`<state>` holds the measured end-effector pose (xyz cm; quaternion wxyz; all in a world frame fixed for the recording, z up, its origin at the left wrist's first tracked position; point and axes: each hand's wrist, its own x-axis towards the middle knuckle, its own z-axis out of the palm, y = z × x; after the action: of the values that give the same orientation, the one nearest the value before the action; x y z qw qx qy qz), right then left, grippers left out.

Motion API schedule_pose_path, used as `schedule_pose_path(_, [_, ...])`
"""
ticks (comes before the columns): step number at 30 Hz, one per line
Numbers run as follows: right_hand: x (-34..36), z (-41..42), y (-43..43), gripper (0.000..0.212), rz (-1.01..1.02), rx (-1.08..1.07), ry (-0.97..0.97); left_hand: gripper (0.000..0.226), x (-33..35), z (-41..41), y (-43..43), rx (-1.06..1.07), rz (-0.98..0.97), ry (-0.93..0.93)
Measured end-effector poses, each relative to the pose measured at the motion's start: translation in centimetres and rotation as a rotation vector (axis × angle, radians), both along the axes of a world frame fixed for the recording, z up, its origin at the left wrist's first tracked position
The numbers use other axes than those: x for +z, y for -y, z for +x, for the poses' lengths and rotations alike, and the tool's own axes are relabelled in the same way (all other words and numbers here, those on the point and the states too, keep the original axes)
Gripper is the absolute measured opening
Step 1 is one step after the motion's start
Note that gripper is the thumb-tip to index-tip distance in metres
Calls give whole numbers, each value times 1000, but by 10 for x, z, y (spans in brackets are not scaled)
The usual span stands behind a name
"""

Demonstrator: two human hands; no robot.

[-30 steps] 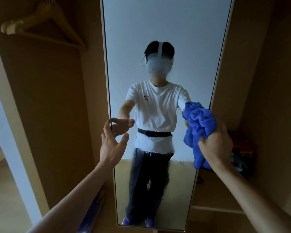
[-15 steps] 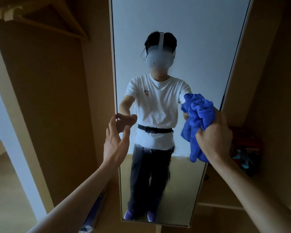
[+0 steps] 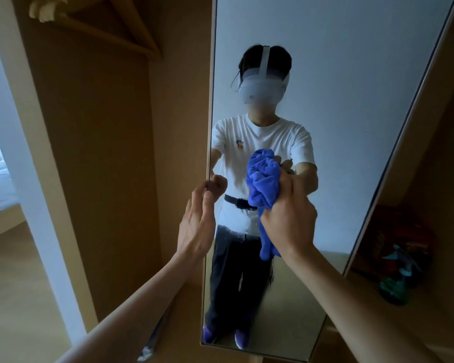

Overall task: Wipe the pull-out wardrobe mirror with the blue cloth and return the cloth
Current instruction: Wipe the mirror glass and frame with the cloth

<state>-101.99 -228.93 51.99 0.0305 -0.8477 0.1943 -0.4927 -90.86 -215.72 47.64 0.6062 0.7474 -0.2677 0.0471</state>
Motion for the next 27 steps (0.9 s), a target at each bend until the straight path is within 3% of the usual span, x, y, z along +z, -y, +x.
schedule_pose_path(8, [-6,41,-40,69,-19,16,-48,42,3,3,-10,-97,-51,-60])
schedule_pose_path(13, [-9,60,-62,61,5,75,-45,92,0,10,-14,-148,-91,-199])
schedule_pose_path(19, [-8,60,-63,58,71,219,-95,105,-1,13,-15,-187,-127,-243])
schedule_pose_path(21, [-4,53,-57,55,3,214,-147,104,-3,11,-16,-212,-130,-252])
schedule_pose_path(27, [31,25,-31,42,-355,89,-364,60,-3,4,-24,-288,-154,-210])
